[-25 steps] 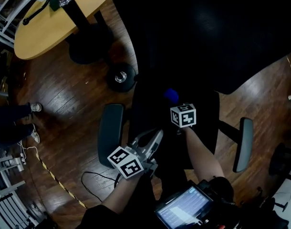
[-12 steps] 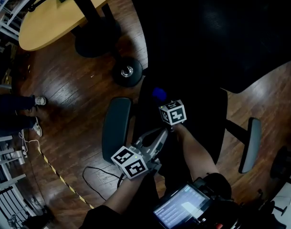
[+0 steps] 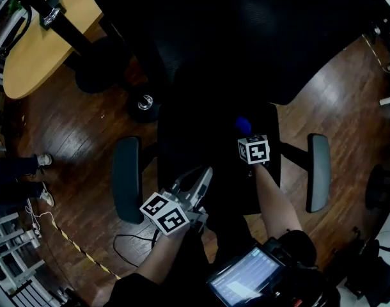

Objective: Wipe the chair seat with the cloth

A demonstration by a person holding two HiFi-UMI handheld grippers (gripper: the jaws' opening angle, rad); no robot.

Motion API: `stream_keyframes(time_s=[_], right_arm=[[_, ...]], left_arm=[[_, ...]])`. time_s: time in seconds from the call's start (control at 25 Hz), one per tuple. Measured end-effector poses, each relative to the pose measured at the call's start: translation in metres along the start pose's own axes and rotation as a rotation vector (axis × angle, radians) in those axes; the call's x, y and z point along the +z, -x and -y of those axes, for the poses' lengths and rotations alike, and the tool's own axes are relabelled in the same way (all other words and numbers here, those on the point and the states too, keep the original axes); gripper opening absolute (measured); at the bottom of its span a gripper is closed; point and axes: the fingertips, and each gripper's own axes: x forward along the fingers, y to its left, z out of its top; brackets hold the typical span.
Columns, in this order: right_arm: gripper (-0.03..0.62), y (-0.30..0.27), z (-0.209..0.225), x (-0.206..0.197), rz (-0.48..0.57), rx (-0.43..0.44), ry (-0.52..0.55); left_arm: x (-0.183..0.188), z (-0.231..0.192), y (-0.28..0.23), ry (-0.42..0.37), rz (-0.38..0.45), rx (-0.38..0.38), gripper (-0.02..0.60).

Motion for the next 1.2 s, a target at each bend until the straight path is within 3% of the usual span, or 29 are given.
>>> stream_keyframes(time_s=[0.12,0.28,0.56,0.68,0.88,1.2], right_arm=[[0.048,0.034,0.054,-0.015,-0.027,-0.107,-0.033],[0.048,0.056,0.091,-0.028,-0.019,-0.156,-0.063],[0.048,0.067,0.102,-0.034,0.012,-0.176,-0.051],[0.048,0.068,0.096,-0.029,0.032,-0.157,0.0],[0.048,0.051,0.021,-0.005,0.087,-0.01,0.019],[0.048,-0.004,-0.182,0.032,0.078,0.334,0.101]], left_arm=[[-0.007,0.009,-0.011,0.002,-0.017,-0.016,-0.006],[-0.016,0.015,-0.018,0.008,-0.033,-0.024,-0.006],[-0.024,0.024,-0.02,-0.001,-0.037,-0.028,-0.006],[-0.019,0.024,-0.015,-0.001,-0.017,-0.024,-0.006],[-0.008,0.022,0.005,0.003,0.024,-0.006,-0.006],[0.022,0.003,0.05,0.009,0.12,0.066,-0.006]])
